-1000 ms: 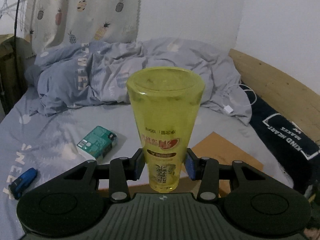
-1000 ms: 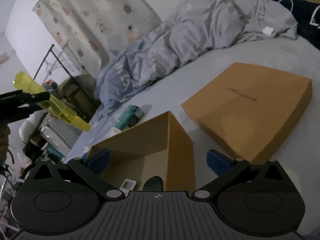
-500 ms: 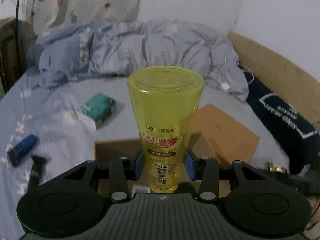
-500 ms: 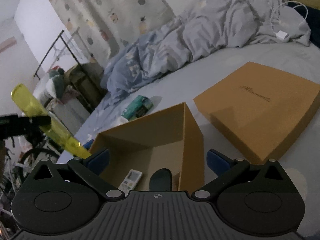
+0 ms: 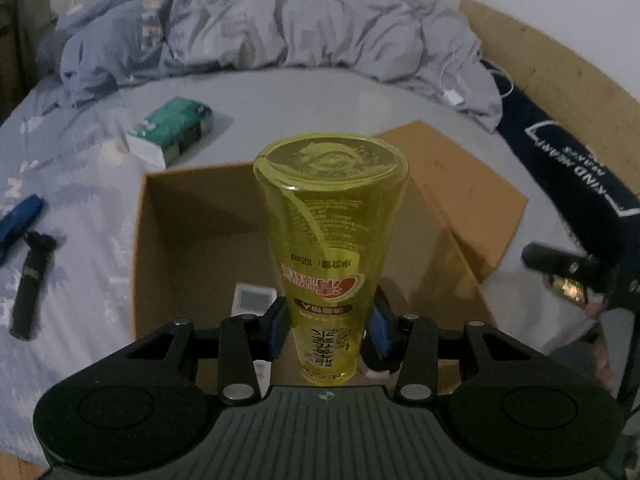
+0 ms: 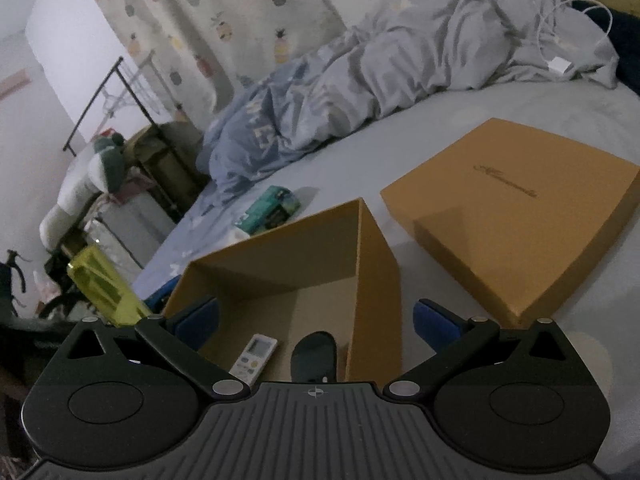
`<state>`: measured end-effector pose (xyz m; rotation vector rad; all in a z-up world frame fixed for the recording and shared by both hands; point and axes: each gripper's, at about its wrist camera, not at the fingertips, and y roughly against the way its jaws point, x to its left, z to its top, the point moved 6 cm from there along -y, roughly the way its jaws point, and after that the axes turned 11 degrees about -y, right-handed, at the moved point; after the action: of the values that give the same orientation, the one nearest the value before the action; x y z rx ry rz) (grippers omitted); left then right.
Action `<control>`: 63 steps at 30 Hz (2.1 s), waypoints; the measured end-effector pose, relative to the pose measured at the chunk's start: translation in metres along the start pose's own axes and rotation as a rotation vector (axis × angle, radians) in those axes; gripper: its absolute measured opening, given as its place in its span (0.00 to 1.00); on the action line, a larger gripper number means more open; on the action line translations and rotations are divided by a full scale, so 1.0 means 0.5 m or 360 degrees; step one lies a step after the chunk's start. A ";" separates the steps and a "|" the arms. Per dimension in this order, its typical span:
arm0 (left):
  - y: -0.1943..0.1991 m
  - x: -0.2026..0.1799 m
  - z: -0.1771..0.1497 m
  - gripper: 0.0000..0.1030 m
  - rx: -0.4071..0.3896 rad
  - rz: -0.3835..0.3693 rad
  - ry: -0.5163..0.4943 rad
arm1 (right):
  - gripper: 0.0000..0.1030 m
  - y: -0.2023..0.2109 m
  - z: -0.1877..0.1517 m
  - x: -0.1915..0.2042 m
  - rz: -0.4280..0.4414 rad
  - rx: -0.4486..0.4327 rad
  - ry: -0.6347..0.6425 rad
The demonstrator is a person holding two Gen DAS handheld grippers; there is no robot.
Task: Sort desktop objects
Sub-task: 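Carry the yellow bottle upright with the left tool over the cardboard box, then lower the yellow bottle into the box and open the left tool, then withdraw the left tool up out of the cardboard box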
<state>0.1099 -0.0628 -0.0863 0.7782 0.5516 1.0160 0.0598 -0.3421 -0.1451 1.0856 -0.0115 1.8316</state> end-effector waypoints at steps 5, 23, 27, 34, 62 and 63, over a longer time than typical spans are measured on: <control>-0.031 -0.003 -0.020 0.43 0.0087 -0.0008 0.0008 | 1.00 -0.003 -0.002 -0.006 -0.0005 0.0007 -0.0007; -0.118 0.006 -0.010 0.43 0.0193 -0.0031 0.0087 | 1.00 -0.013 -0.002 -0.022 -0.0028 0.0029 -0.0036; -0.147 0.010 -0.011 0.43 0.0225 -0.0024 0.0144 | 1.00 -0.013 0.001 -0.029 -0.0036 0.0026 -0.0052; -0.194 0.029 -0.013 0.43 0.0321 -0.0015 0.0223 | 1.00 -0.019 0.000 -0.042 -0.0047 0.0034 -0.0071; -0.052 0.033 -0.036 0.78 0.0115 0.0070 0.0161 | 1.00 -0.015 0.002 -0.041 -0.0101 0.0047 -0.0036; -0.042 0.033 -0.033 0.81 0.0092 0.0072 0.0156 | 1.00 -0.015 0.001 -0.039 -0.0101 0.0048 -0.0032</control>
<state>0.1162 -0.0493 -0.1142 0.7980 0.6524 1.0883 0.0683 -0.3528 -0.1610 1.1131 0.0385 1.7690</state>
